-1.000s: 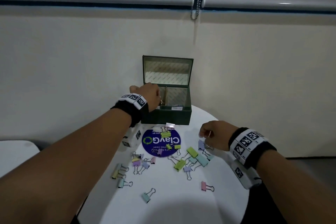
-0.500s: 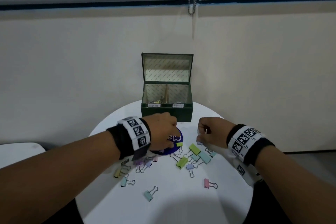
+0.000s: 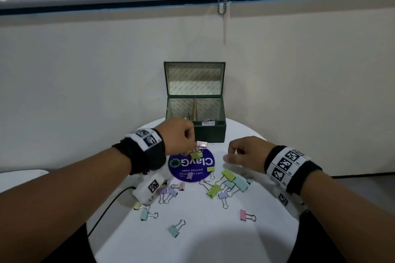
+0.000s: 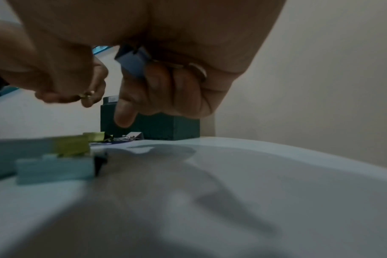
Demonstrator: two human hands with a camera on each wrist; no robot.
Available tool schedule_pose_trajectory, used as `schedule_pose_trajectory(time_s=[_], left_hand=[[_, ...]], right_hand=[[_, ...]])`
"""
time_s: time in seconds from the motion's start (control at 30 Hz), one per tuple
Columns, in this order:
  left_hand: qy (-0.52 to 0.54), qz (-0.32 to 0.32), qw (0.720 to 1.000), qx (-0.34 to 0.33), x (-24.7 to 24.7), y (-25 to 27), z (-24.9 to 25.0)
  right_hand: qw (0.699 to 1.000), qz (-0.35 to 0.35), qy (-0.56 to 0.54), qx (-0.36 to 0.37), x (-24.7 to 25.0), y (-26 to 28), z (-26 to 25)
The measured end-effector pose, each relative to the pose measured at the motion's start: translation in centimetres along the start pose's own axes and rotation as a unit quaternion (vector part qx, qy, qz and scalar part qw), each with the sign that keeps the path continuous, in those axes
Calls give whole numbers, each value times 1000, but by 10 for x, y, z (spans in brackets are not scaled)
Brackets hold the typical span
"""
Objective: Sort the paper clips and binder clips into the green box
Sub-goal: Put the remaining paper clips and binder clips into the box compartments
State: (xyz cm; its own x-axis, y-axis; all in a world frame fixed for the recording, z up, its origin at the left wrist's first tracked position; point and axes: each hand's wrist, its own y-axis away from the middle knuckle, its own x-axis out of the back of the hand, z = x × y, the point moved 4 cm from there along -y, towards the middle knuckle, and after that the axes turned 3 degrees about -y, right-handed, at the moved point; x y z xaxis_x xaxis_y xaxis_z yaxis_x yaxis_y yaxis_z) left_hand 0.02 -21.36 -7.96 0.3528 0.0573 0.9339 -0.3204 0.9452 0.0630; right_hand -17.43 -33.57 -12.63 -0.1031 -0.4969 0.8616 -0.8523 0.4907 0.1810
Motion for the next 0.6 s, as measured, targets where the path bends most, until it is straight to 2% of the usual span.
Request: schedule_pose_trajectory(time_s=[0.07,0.13,0.17,0.23,0.3,0.37,0.6], left_hand=[[107,19,993,46,8,-3,-9],[137,17,989,56,11,-5,-14],[118,6,992,51,10,-6,-15],[15,-30,999,30,8,-8,-11],[-110,-62,992,4,2,-11,-5],[-192,-81,978,-3,-10,-16,-2],[-264,-82,961,-31,-39,-29,12]], right_hand=[[1000,-24,8,-17,-4,0,-4],[998,-51,13,-19,-8,-3,-7],[998,-62,22,-18,-10,-4,-7],[996,-73,43,-18,-13,-6,-9],[997,-66,49,-11,-15,-7,-10],[998,-52,44,0,-15,-7,-11],[999,21,-13,29,-10,-6,-8]])
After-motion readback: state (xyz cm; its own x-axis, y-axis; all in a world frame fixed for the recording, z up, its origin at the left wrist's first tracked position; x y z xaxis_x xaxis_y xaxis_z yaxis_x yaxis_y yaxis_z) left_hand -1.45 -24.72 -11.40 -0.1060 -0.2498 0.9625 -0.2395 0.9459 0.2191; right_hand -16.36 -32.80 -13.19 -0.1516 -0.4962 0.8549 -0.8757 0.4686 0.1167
